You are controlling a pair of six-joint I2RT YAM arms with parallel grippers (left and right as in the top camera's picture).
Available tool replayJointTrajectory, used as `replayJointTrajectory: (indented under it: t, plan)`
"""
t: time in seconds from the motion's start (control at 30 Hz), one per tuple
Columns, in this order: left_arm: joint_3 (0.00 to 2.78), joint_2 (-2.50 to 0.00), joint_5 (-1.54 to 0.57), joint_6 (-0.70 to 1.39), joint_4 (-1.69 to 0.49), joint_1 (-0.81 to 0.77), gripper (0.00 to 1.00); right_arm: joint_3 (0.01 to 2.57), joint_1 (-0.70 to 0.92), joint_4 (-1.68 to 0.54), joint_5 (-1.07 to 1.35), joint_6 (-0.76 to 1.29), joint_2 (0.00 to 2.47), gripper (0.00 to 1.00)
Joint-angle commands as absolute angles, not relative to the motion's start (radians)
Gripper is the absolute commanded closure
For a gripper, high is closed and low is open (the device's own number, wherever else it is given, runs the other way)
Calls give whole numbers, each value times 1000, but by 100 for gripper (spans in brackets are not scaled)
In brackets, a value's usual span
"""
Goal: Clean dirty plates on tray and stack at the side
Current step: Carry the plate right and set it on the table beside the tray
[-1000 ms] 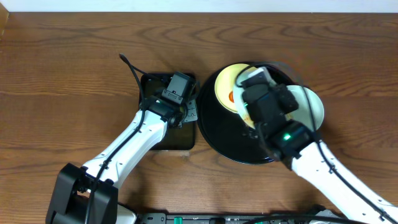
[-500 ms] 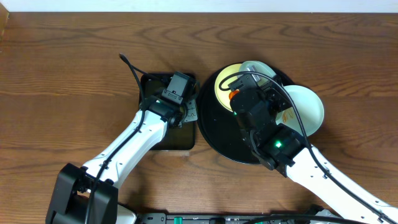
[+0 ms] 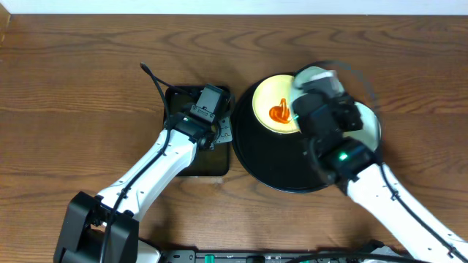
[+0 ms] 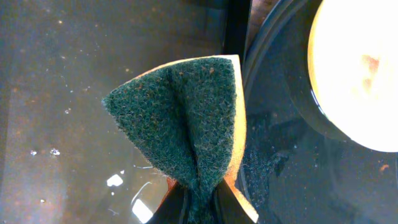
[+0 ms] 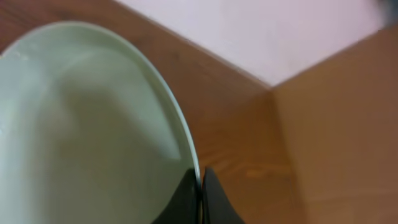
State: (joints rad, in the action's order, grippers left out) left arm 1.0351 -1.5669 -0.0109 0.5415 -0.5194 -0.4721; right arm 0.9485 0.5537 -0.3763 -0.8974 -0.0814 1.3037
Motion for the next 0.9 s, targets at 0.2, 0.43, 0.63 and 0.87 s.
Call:
replayJointTrajectory:
  t: [0.2,0.43,0.63,0.87]
  plan:
    - [1030,-1556,12,524,-520,-467,90,969,161,-384,-424,292,1287,99]
    - [1030,-1556,12,524,-522,-467,90,969,-202,-405,-321,506,1291,99]
    - [1030,-1556,12,524,-528,-467,90,968,-450,-455,-221,617,1323,99]
    - [1030,-1556,12,524,-531,-467,89,968,-598,-463,-200,624,1431,99]
